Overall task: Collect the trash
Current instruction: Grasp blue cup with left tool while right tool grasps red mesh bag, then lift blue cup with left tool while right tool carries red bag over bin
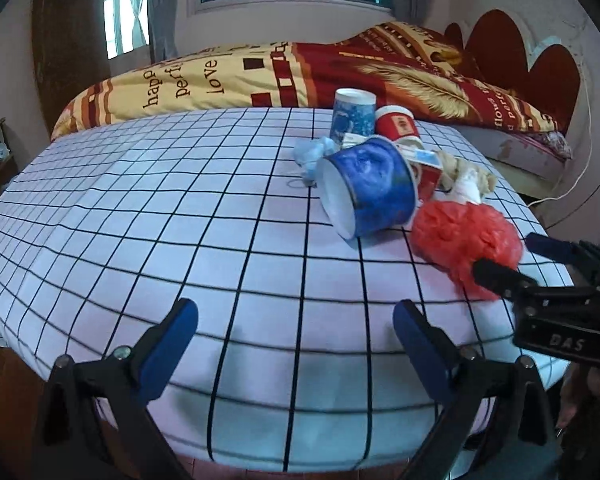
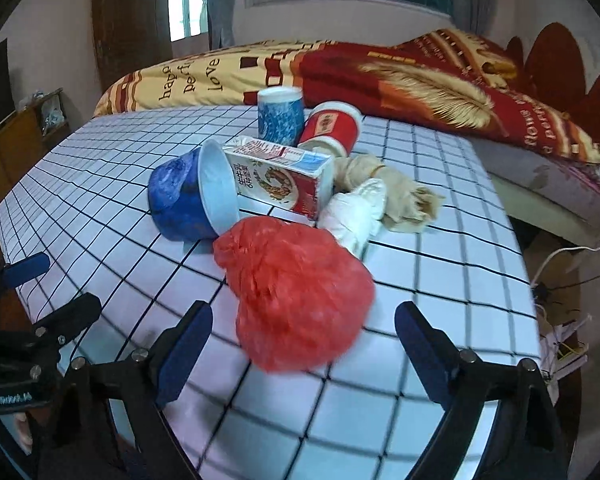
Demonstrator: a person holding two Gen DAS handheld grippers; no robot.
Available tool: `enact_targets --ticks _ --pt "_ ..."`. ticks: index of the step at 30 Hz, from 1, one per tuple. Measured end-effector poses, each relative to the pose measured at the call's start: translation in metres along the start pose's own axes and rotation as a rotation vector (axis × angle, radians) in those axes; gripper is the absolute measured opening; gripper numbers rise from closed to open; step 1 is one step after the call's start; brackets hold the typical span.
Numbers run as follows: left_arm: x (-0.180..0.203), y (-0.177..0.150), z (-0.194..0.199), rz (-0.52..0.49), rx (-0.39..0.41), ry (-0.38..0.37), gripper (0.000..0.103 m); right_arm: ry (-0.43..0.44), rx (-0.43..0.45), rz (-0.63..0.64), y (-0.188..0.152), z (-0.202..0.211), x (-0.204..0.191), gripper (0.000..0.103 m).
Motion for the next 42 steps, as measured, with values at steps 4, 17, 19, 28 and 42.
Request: enact_targets --ticks 4,17,19,28,42 --pt "0.004 0.006 -0.005 -0.009 -0.001 -0.007 0.099 0.065 -0.048 -0.014 0.003 -0.017 -0.003 0.04" --pt "0.044 0.043 -0.024 -0.041 0.024 -0.04 0.098 0.042 0.083 -0.08 0.03 0.015 0.032 0.033" --pt "0.047 0.051 -0.029 -0.032 0.027 -0.042 0.095 0.034 0.074 -0.091 0.036 0.007 0.037 0.033" --pt "0.041 0.064 -0.054 0.05 0.0 -0.104 0.055 0.032 0.079 -0.113 0.043 -0.004 0.045 0.033" --pt "0.047 0.056 0.003 -0.016 0.091 -0.112 0.053 0.05 0.151 -0.057 0.03 0.044 0.031 0.03"
Point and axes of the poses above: each gripper's, at about its wrist camera, not at the fingertips, and z roughly against the way its jaws point, x to its right, y to its top, the point moved 7 cm from there along -z, roughly the way its jaws point, and after that the axes turned 6 degrees about -z, right-handed, at the moved point
